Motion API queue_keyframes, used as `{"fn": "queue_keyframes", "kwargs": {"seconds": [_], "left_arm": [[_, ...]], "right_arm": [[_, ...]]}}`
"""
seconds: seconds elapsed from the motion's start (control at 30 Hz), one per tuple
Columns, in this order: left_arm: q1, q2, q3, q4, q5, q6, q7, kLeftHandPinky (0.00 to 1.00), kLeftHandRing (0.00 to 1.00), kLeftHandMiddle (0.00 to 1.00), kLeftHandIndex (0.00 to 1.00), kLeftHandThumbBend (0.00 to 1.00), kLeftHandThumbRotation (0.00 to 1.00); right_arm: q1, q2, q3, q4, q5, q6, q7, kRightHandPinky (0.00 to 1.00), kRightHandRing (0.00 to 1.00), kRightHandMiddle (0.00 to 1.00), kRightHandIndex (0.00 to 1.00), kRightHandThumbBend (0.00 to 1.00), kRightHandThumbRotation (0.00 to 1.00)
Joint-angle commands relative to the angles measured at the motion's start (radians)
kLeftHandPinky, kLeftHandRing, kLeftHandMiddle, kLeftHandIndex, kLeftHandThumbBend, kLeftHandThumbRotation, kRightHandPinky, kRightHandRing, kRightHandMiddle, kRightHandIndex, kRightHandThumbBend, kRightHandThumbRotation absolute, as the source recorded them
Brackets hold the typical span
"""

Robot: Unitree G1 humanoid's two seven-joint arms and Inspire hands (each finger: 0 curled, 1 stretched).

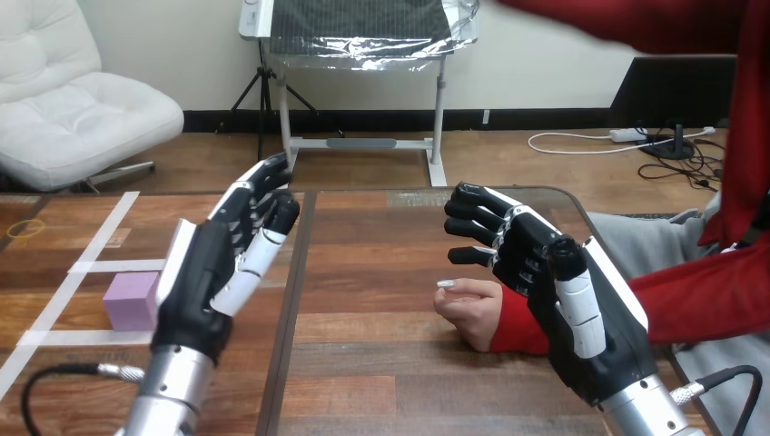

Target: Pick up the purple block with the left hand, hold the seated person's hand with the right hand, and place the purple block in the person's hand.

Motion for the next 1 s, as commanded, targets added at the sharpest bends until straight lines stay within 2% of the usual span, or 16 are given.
{"fn": "queue_keyframes", "kwargs": {"seconds": [0.0,0.5,0.73,0.9,0.97], "left_arm": [[-0.144,0.051,0.016,0.101,0.055,-0.068,0.044,0.87,0.88,0.9,0.89,0.43,0.74],[-0.334,0.142,0.021,0.399,0.104,-0.092,0.082,0.83,0.89,0.91,0.9,0.53,0.7],[-0.42,0.2,-0.005,0.511,0.168,-0.07,0.102,0.85,0.91,0.93,0.91,0.57,0.7],[-0.464,0.222,-0.016,0.568,0.198,-0.067,0.107,0.87,0.93,0.94,0.93,0.55,0.66],[-0.495,0.241,-0.037,0.604,0.246,-0.04,0.144,0.86,0.92,0.93,0.92,0.56,0.63]], "right_arm": [[-0.052,-0.013,-0.006,-0.046,0.007,-0.003,0.006,0.75,0.84,0.85,0.84,0.85,1.0],[-0.05,-0.017,-0.009,-0.042,0.006,-0.013,0.016,0.75,0.84,0.85,0.84,0.83,1.0],[-0.05,-0.017,-0.011,-0.047,0.003,-0.004,0.013,0.74,0.84,0.84,0.84,0.84,1.0],[-0.049,-0.02,-0.011,-0.052,-0.002,0.0,0.01,0.74,0.84,0.84,0.84,0.85,1.0],[-0.049,-0.021,-0.011,-0.052,-0.001,0.001,0.012,0.74,0.84,0.84,0.84,0.85,1.0]]}}
